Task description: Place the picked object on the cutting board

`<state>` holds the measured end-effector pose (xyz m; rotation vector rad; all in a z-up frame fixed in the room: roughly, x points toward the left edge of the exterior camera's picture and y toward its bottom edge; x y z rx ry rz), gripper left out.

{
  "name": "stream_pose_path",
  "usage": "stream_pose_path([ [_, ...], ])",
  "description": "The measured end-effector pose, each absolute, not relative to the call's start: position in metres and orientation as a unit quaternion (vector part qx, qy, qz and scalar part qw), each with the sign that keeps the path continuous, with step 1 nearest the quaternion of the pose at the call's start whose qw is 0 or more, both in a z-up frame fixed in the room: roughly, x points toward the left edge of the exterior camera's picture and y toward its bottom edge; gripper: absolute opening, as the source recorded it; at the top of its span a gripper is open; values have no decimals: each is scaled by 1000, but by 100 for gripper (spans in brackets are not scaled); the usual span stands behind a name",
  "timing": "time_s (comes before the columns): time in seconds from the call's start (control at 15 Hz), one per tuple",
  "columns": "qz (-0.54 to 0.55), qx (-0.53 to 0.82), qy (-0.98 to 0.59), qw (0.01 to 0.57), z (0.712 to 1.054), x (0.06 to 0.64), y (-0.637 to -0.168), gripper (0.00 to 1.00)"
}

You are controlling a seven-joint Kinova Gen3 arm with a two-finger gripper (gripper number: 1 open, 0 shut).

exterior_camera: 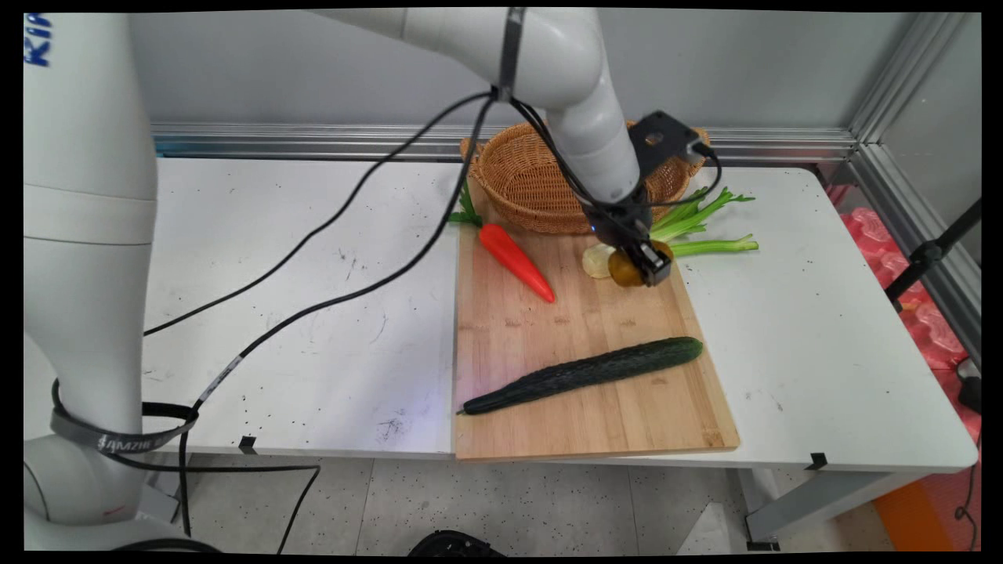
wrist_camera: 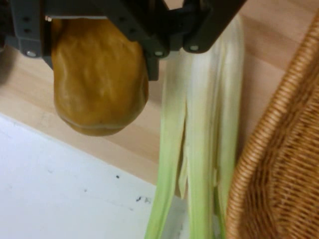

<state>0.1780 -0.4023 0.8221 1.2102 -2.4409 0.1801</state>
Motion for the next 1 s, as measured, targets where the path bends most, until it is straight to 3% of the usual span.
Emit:
stream_pose_path([
  [0.73, 54, 454, -867, 201, 785, 162, -401, 0],
  [0.8, 53, 455, -866, 202, 785, 161, -400, 100],
  [1.0, 56, 462, -861, 207, 789, 161, -397, 100],
])
